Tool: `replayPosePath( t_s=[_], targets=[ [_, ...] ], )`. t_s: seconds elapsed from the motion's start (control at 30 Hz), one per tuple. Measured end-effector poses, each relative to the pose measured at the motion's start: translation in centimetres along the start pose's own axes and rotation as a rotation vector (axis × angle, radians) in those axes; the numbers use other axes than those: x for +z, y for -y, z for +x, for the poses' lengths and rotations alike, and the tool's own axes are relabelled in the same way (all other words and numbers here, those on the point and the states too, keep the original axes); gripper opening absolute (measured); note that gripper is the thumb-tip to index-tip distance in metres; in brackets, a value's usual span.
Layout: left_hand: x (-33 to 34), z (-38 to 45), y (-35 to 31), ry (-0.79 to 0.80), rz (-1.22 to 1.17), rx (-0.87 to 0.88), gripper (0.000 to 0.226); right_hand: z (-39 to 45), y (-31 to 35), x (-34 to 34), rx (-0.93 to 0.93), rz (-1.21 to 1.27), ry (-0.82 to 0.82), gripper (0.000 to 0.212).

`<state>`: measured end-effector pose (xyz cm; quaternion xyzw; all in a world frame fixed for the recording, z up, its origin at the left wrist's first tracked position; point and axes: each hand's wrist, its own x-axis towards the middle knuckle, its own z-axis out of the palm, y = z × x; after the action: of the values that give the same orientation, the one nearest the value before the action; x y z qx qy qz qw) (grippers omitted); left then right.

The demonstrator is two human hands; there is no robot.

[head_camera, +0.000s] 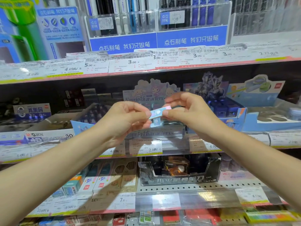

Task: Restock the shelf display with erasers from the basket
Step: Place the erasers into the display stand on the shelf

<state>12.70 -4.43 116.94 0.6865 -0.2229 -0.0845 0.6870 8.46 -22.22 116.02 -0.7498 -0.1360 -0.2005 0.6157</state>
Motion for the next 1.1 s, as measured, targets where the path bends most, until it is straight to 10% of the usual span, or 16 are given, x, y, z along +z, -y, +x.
replayPosePath(
  t_s=[0.23,0.37,1.1],
  targets=[
    [-1.4,0.4,0.3,-0.026,1.022,0.594,0.027,1.9,0.6,-2.1,-0.085,-0.174,-0.098,0.019],
    [-2.3,0.9,0.7,0.193,1.365,0.502,0.071,2.5,0.8,-2.4,-0.170,-0.363,-0.051,0.019],
    [-2.7,1.3,0.3,0.333,1.330,0.347,0.083,3.3,-1.5,-2.1,-0.211,-0.589,0.104,0.017]
  ],
)
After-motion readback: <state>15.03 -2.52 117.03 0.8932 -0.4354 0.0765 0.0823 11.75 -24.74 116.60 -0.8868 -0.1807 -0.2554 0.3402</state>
